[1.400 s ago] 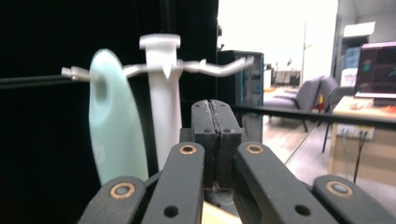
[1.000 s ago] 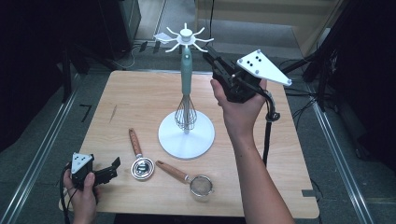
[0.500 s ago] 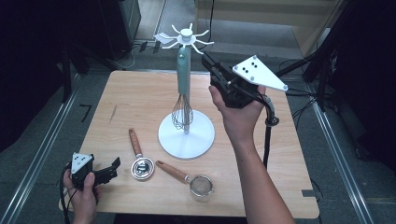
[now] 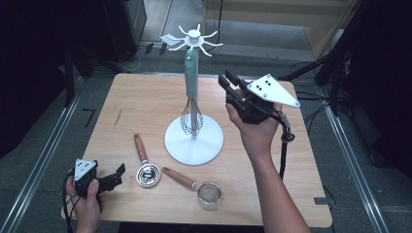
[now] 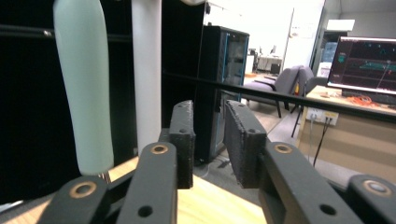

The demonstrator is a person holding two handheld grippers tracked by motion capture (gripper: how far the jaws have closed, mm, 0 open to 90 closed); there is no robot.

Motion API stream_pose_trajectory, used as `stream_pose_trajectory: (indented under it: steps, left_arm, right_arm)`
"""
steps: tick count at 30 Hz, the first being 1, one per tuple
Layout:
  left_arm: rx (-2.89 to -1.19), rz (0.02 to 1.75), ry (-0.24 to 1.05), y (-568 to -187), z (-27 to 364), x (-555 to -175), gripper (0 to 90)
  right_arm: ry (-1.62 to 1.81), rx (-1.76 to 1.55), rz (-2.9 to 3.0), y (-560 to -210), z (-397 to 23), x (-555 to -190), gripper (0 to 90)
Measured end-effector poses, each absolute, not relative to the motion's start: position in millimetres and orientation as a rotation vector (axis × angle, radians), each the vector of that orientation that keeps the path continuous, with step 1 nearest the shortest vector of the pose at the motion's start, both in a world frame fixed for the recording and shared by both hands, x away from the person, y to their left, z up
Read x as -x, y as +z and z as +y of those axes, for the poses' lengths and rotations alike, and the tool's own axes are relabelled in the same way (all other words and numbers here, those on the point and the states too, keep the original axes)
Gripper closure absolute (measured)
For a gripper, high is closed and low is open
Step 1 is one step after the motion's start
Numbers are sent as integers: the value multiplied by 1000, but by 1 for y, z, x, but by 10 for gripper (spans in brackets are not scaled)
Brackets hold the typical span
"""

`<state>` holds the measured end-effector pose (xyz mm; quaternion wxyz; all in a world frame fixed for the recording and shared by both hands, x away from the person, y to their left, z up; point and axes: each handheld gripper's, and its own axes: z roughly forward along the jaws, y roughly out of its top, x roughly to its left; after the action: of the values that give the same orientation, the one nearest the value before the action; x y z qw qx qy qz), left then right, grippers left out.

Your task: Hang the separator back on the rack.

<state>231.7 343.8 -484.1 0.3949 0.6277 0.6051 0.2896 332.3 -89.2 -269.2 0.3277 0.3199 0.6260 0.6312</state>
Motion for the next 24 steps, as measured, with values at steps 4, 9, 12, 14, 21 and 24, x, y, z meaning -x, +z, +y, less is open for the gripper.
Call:
stream_pose_trajectory:
  steps: [4, 9, 12, 14, 21, 24]
  left_arm:
    - [-1589, 1532, 737, -484, 344, -232, 0]
    - [-1588, 1531, 739, -484, 343, -232, 0]
    - [-1588, 1532, 741, -484, 343, -232, 0]
    - [-1589, 1531, 739, -484, 344, -232, 0]
    - [-1591, 1531, 741, -484, 343, -232, 0]
    - [-1597, 1533, 740, -484, 343, -232, 0]
  right_arm:
    - [1634, -863, 1657, -282, -93, -330, 703]
    - [1602, -894, 1685, -304, -100, -330, 678]
    - [1588, -908, 1686, -310, -103, -329, 665]
    - [1577, -919, 1685, -315, -106, -328, 649]
    - [1546, -965, 1691, -337, -121, -325, 627]
    - [1525, -983, 1691, -345, -124, -323, 608]
